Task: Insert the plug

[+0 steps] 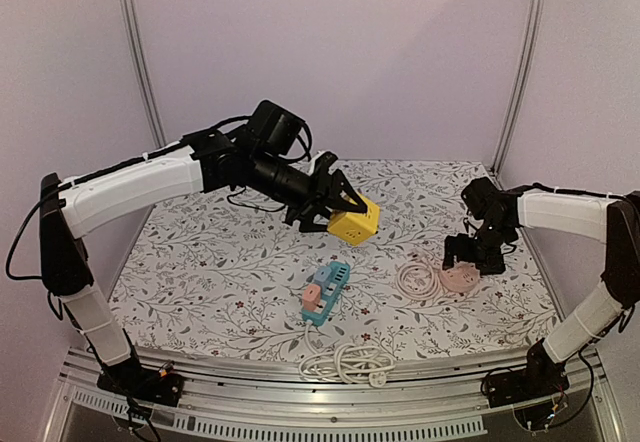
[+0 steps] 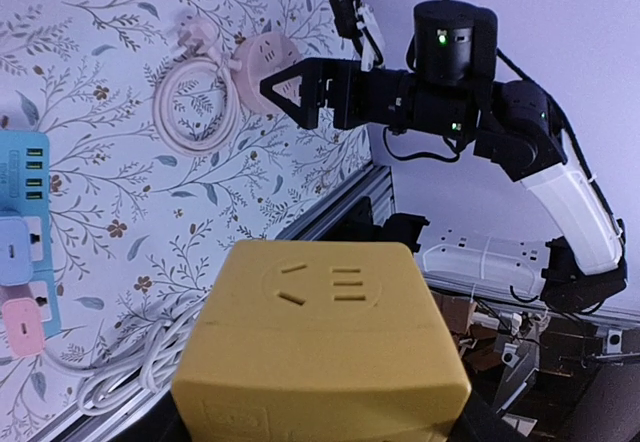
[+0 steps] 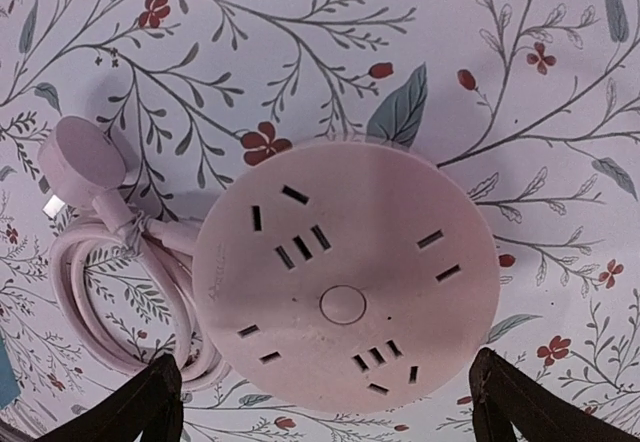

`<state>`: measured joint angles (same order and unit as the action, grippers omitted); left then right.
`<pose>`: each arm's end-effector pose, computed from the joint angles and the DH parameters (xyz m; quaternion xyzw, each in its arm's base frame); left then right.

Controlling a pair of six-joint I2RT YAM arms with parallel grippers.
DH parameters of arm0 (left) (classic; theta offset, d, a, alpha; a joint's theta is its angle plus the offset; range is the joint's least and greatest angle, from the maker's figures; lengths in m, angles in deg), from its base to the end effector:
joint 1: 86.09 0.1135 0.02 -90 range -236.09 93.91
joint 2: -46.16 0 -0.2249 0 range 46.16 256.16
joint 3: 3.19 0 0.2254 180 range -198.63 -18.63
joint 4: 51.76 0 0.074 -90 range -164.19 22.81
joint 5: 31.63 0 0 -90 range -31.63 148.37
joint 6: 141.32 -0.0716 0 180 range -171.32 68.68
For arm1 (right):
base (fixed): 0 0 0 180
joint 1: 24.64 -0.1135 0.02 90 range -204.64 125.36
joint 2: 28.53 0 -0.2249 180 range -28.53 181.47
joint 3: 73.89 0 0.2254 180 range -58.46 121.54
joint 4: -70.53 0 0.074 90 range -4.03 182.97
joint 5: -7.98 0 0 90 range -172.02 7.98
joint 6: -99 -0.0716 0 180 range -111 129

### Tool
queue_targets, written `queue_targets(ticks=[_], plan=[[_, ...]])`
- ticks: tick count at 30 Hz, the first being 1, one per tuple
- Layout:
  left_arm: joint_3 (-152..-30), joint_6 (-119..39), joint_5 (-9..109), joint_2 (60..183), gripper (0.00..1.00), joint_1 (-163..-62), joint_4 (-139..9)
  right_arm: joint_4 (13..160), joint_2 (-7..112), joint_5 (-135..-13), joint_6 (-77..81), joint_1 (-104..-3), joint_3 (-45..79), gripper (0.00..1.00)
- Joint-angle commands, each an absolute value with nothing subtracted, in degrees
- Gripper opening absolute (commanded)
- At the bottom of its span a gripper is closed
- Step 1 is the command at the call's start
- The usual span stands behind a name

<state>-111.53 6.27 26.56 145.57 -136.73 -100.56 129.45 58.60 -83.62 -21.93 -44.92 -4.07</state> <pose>0.2137 -0.3200 0.2839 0.0631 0.8766 -0.4756 0.0377 0.2432 0.0878 0.1297 0.0938 0.9883 0.0393 0.1141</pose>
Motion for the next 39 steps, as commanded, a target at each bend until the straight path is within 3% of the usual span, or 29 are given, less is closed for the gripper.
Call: queue_targets(ticks=[1,11,16,27,34,39], plan=[[-114.0,4.3,26.9,146.7,0.0,-137.5,-102.7,127.8,62.1,-77.0,-18.3,-44.9,-3.7,0.99],[-113.8,3.7,27.0,147.2,0.0,-137.7,-103.1,128.3,65.7,-69.8,-15.4,-45.6,-2.7,0.93],[-115.7,1.7,27.6,148.0,0.0,-137.7,-106.3,130.1,66.6,-74.5,-15.7,-46.6,1.6,0.94],[-116.5,0.5,27.4,149.2,0.0,-137.7,-107.7,130.2,60.8,-77.4,-15.0,-35.5,5.6,0.96],[-118.8,-0.4,27.2,151.0,0.0,-137.7,-109.2,128.2,66.6,-69.2,-12.6,-33.0,4.4,0.95],[-118.7,-0.6,27.8,151.1,0.0,-137.8,-109.5,128.3,68.4,-64.5,-12.0,-33.0,1.7,0.88]])
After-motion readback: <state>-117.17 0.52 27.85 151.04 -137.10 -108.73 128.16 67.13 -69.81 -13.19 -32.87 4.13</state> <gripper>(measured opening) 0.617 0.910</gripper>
